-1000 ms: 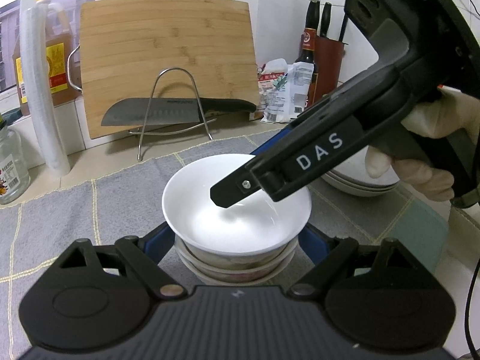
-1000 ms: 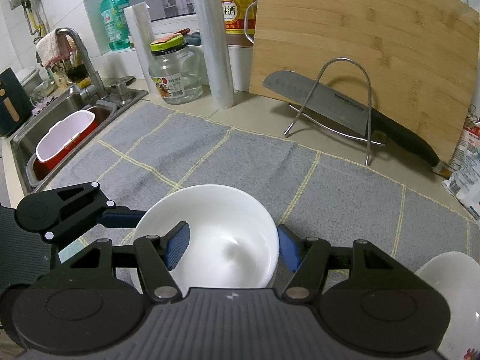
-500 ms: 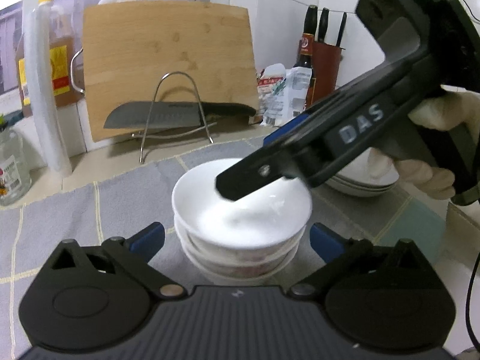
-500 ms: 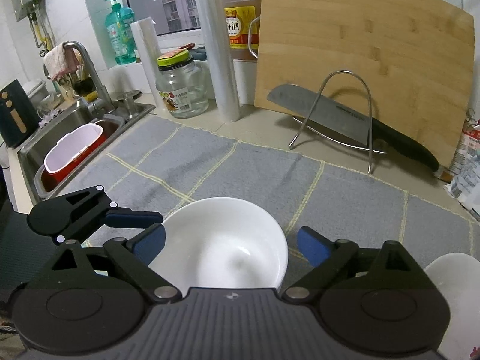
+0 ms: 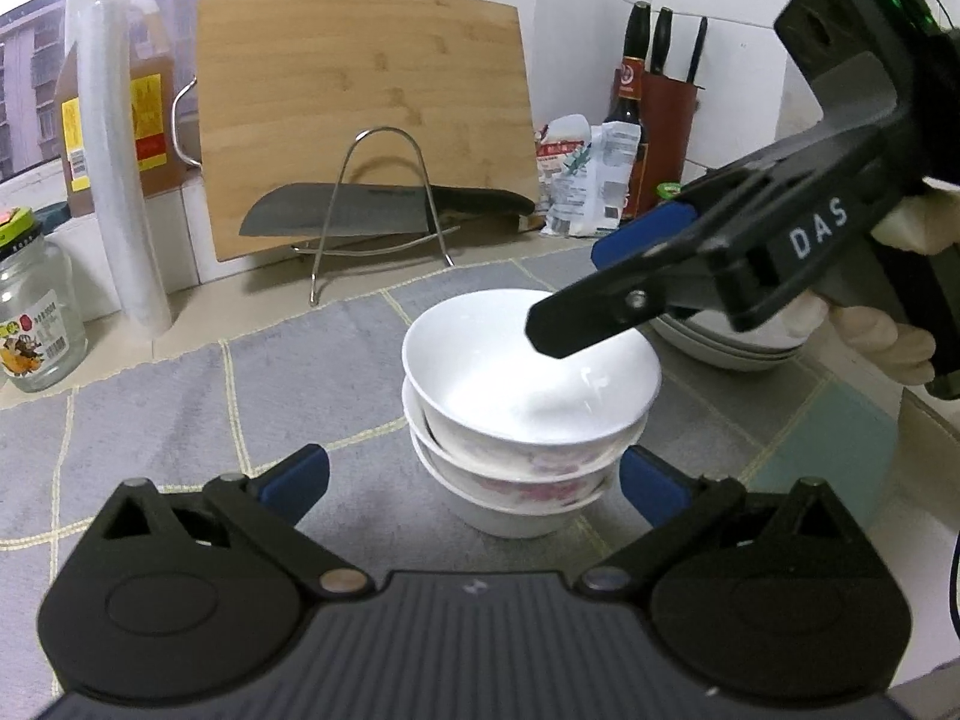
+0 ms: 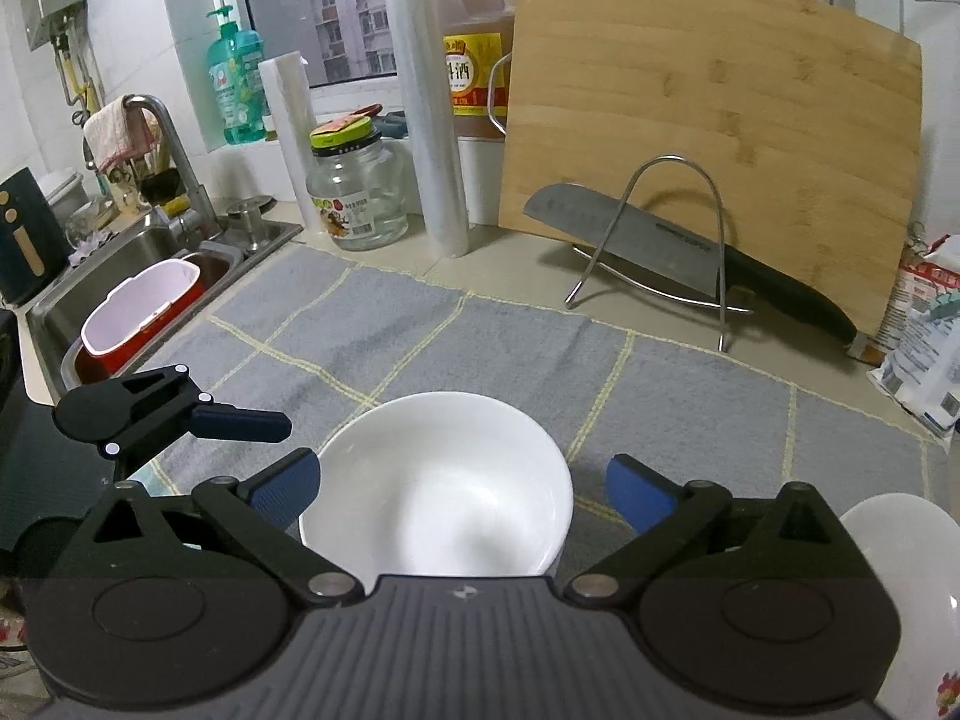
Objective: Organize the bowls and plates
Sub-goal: 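Grasp the three-bowl stack from opposite sides with both grippers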
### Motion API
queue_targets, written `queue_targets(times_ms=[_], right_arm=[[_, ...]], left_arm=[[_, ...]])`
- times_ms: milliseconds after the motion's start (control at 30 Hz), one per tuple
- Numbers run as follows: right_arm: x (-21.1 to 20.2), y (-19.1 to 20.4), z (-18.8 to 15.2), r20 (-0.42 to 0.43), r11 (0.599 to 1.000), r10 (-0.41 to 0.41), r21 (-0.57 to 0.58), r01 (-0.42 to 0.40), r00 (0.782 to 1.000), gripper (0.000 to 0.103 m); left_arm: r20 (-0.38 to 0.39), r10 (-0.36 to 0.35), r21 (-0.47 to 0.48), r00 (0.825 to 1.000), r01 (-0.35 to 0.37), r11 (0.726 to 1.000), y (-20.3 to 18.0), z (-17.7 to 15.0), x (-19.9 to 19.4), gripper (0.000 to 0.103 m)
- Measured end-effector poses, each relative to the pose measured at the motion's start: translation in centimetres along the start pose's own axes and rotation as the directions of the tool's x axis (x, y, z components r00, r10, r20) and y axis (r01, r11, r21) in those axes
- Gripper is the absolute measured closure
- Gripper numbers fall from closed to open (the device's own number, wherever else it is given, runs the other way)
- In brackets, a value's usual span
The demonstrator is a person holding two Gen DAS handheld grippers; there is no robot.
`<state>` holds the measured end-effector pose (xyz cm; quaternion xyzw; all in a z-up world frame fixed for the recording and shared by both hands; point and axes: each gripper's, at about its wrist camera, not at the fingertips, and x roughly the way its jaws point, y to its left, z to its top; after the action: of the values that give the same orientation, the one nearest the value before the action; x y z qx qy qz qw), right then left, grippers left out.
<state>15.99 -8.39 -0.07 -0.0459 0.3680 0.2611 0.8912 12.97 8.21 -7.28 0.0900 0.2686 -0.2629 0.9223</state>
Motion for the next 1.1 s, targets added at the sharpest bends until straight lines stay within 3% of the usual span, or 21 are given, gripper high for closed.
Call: queue_targets(times_ms=[433, 800, 1100], right_arm=[[-2.6, 0.4, -3.3, 0.015, 0.995, -0.016, -0.102, 0.017, 1.000, 0.000], [0.2, -1.8, -7.7, -0.100, 0.995, -0.004, -0.098, -0.006, 0.995, 0.000], [3.1, -1.4, -9.6, -0.139, 0.992, -0.083, -0.104, 0.069, 0.987, 0.000]], left_arm=[[-0.108, -0.024, -0.003, 0.994, 0.024, 1.000, 0.8, -1.3, 0.7, 0.001], [-0.278, -0.040, 0.031, 0.960, 0.051, 0.998, 0.3, -2.3, 4.2, 0.001], [-0.273, -0.079, 0.159, 0.959, 0.126, 0.979, 0.5, -2.3, 4.9, 0.000]])
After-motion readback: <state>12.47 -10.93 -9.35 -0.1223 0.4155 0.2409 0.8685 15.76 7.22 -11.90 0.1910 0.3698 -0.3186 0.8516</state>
